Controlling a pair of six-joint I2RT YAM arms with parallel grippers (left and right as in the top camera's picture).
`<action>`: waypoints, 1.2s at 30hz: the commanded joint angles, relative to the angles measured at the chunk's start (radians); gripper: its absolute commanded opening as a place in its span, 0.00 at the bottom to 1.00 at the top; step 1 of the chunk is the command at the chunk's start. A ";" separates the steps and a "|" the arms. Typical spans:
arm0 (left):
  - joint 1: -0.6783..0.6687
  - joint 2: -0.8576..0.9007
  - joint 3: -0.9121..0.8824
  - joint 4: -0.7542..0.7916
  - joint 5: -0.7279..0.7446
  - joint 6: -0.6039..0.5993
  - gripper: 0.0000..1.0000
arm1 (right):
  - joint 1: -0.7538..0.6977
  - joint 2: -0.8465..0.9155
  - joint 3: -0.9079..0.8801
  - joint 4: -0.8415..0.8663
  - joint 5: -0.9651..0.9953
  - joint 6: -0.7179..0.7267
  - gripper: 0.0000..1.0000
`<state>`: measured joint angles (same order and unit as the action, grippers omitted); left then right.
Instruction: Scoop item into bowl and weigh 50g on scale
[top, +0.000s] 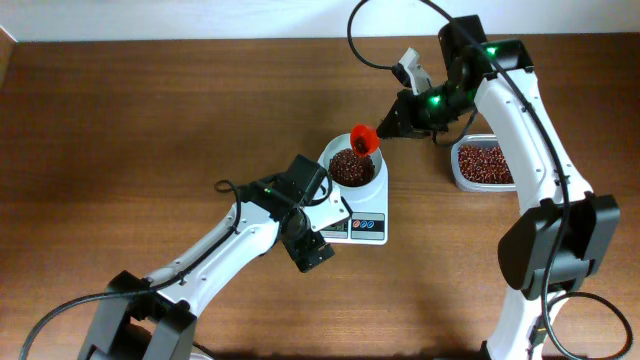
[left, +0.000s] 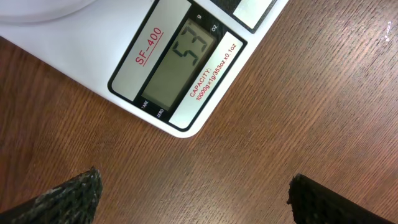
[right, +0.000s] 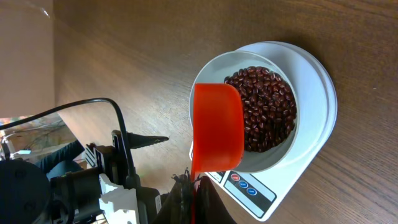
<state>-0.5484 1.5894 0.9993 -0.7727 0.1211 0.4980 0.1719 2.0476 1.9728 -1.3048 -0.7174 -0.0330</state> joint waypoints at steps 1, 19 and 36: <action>0.002 -0.012 -0.004 0.002 0.014 0.016 0.99 | 0.004 -0.022 0.021 -0.002 -0.024 -0.003 0.04; 0.002 -0.012 -0.004 0.002 0.014 0.016 0.99 | -0.278 -0.022 0.021 -0.056 -0.172 -0.006 0.04; 0.002 -0.011 -0.004 0.002 0.014 0.016 0.99 | -0.458 -0.021 0.021 -0.227 0.513 0.128 0.04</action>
<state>-0.5484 1.5894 0.9993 -0.7727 0.1215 0.4980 -0.3317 2.0476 1.9743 -1.5467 -0.3672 0.0277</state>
